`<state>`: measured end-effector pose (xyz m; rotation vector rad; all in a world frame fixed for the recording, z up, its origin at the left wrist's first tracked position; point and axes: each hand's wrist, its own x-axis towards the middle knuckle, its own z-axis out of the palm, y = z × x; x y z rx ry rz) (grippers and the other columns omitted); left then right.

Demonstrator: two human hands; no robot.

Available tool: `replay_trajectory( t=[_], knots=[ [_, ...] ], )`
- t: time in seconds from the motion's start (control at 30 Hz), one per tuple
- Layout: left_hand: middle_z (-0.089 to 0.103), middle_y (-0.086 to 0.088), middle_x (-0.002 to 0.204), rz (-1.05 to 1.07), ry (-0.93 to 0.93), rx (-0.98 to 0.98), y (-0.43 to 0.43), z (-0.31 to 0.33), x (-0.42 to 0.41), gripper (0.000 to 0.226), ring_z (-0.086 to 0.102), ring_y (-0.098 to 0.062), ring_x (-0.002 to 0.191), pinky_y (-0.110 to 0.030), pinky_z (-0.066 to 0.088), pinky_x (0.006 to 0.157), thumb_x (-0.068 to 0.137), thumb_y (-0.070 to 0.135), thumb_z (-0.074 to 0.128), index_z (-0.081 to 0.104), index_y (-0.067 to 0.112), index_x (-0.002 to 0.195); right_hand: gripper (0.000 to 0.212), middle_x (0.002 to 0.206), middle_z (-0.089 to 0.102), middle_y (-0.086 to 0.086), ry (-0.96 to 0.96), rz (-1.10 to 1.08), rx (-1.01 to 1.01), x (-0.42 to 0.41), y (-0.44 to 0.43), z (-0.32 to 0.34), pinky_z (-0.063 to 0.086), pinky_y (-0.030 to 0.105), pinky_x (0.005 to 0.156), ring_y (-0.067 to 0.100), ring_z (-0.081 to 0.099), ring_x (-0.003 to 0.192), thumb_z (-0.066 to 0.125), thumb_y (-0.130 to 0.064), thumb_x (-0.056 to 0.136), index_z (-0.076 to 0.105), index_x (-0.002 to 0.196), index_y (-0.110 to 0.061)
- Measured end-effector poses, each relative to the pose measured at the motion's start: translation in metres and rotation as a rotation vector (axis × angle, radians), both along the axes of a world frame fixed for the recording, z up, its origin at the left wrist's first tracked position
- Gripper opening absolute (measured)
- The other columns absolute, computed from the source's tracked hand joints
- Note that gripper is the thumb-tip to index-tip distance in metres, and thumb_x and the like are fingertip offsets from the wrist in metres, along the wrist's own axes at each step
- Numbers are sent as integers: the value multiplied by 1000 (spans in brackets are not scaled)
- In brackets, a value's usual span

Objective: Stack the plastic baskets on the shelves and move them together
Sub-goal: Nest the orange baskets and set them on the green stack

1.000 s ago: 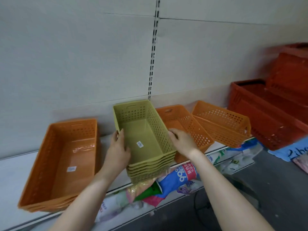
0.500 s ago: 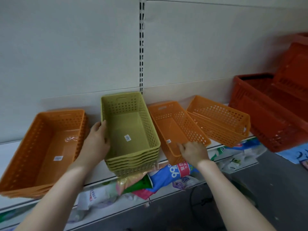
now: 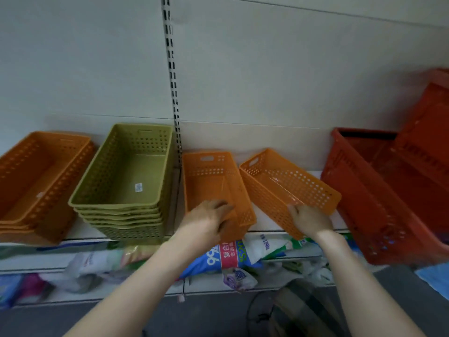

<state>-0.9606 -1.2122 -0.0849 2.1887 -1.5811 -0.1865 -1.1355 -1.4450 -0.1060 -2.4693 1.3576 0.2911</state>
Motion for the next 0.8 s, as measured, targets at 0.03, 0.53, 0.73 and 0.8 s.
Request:
replay_trajectory(
  t=[0.03, 0.53, 0.73, 0.8],
  knots=[
    [54, -3, 139, -14, -23, 131, -8, -11, -10, 46, 55, -30, 121, -37, 48, 96, 92, 33, 53, 52, 24, 137, 58, 95, 70, 13, -33, 41, 25, 3, 6, -1, 47, 34, 75, 28, 63, 84, 25, -50, 101, 69, 91, -14],
    [65, -3, 111, 79, -179, 309, -37, -36, -55, 47, 63, -29, 97, -40, 53, 77, 90, 1, 48, 48, 25, 130, 27, 114, 66, 20, -166, -209, -132, -18, -82, 7, 45, 37, 81, 40, 62, 105, 48, -17, 88, 64, 108, -16],
    [66, -4, 118, -53, -118, 182, -70, -45, -62, 49, 65, -30, 103, -41, 54, 84, 92, 10, 54, 47, 29, 137, 21, 107, 66, 26, -393, -189, -323, -32, -83, 84, 44, 43, 83, 49, 59, 100, 49, -21, 89, 61, 106, -17],
    [65, -2, 122, -66, 19, -3, -71, -39, -60, 41, 60, -23, 110, -36, 49, 91, 94, 26, 56, 54, 27, 134, 17, 101, 67, 26, -527, -169, -292, -31, -76, 95, 47, 44, 81, 49, 60, 95, 52, -20, 88, 62, 100, -15]
  ],
)
